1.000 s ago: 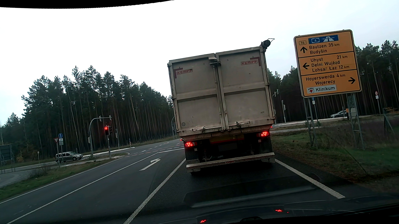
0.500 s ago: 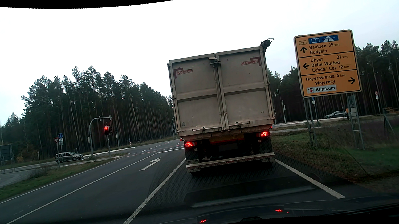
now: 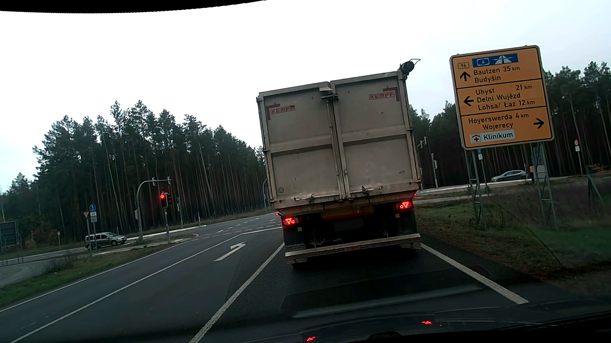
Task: Follow the waypoints while adhering to traffic rules and regulations
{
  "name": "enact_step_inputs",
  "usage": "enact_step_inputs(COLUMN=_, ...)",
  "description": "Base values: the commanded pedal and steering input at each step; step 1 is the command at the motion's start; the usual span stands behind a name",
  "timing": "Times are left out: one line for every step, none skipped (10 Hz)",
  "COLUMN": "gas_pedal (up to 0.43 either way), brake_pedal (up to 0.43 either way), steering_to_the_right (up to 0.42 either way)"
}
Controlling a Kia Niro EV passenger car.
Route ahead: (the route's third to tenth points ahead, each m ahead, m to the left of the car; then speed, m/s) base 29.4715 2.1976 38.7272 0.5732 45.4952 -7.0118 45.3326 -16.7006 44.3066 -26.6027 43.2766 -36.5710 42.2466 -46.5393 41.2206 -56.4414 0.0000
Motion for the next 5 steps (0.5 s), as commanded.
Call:
enact_step_inputs(gas_pedal=0.000, brake_pedal=0.354, steering_to_the_right=-0.002)
enact_step_inputs(gas_pedal=0.000, brake_pedal=0.354, steering_to_the_right=-0.002)
enact_step_inputs(gas_pedal=0.000, brake_pedal=0.354, steering_to_the_right=-0.002)
enact_step_inputs(gas_pedal=0.000, brake_pedal=0.354, steering_to_the_right=-0.002)
enact_step_inputs(gas_pedal=0.000, brake_pedal=0.354, steering_to_the_right=-0.002)
